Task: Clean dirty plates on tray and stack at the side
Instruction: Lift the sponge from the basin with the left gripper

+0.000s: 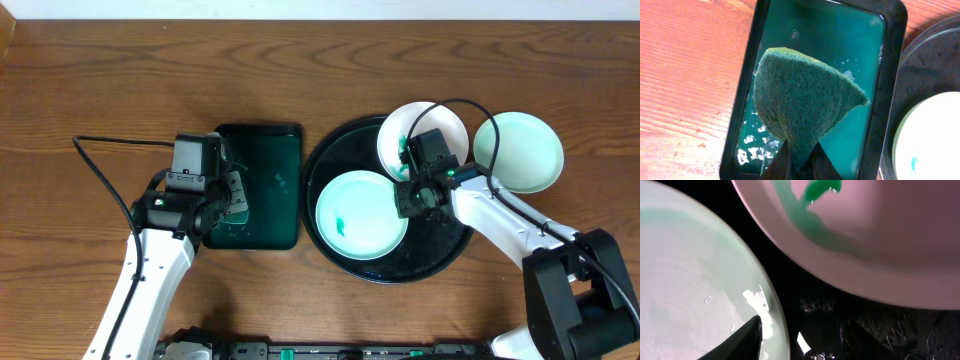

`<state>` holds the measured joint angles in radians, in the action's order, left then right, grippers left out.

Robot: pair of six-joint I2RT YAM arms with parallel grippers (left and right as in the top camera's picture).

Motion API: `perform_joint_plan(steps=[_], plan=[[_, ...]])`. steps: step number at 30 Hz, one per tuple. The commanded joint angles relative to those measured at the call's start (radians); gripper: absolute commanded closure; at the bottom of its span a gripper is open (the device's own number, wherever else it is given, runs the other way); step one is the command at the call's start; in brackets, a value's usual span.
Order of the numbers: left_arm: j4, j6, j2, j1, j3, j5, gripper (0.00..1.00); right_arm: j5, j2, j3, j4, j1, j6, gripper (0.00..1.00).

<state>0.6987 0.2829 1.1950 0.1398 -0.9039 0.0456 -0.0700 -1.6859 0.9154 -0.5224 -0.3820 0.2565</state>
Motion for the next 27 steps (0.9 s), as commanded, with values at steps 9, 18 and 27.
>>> perform_joint_plan(steps=[9,18,27], plan=[[-0.003,-0.017,0.005,0.001,-0.016,-0.009,0.93,0.009,-0.001,0.018,-0.026,0.0,0.073,0.57],[-0.003,-0.017,0.008,0.001,-0.016,-0.009,0.93,0.01,-0.001,0.004,-0.013,0.001,0.072,0.74],[-0.004,-0.017,0.014,0.001,-0.016,-0.009,0.93,0.009,-0.001,0.003,-0.014,0.0,0.107,0.99]])
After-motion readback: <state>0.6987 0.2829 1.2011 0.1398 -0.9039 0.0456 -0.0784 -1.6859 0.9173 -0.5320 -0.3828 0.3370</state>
